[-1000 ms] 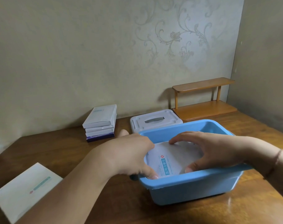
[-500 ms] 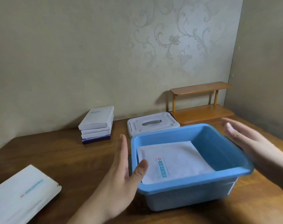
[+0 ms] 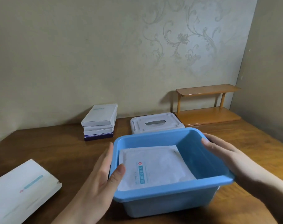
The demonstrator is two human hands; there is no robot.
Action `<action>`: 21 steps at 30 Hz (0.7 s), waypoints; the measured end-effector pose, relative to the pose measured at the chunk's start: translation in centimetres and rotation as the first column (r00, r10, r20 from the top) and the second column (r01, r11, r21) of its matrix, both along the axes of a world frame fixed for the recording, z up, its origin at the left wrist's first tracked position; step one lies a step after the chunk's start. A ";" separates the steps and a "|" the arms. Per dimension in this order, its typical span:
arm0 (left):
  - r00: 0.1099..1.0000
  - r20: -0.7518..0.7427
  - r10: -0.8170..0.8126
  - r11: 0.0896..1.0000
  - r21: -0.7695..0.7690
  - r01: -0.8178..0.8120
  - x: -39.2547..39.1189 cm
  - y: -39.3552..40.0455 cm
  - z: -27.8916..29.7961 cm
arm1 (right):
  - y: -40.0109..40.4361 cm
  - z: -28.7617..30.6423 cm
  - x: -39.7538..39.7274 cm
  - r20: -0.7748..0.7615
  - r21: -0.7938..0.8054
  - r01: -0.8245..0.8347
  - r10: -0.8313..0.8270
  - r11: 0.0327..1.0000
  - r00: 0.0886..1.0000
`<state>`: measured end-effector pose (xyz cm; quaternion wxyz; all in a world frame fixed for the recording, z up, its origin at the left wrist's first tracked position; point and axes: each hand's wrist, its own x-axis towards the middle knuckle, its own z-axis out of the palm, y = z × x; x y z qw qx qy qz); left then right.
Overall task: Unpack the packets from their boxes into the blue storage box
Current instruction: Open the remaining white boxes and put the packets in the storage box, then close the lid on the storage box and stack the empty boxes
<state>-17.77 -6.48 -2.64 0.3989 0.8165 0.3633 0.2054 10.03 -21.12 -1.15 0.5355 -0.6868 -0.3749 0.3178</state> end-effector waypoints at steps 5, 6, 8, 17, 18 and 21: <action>1.000 -0.025 -0.016 0.995 -0.099 0.014 -0.8 2.3 1.2 | 1.3 -1.3 2.4 0.099 -0.088 -0.015 0.024 0.996 0.995; 0.998 0.064 0.017 0.990 -0.144 -0.007 0.0 3.8 1.7 | 1.6 -1.6 3.7 0.123 -0.115 -0.024 0.039 0.993 0.992; 0.975 0.183 0.126 0.955 -0.287 -0.070 2.2 7.8 2.2 | 2.8 -2.2 7.0 0.113 -0.124 -0.038 0.053 0.992 0.992; 0.943 0.300 0.143 0.589 -0.792 0.162 12.3 19.9 0.3 | 17.1 -0.1 12.2 0.064 -0.340 -0.065 0.092 0.938 0.994; 0.949 0.269 0.166 0.572 -0.810 0.130 13.1 20.5 0.4 | 18.2 -0.2 12.4 0.104 -0.378 -0.045 0.090 0.925 0.990; 0.941 0.194 0.279 0.471 -0.881 0.042 14.6 21.4 0.3 | 20.6 -0.5 12.8 0.088 -0.462 -0.010 0.057 0.887 0.995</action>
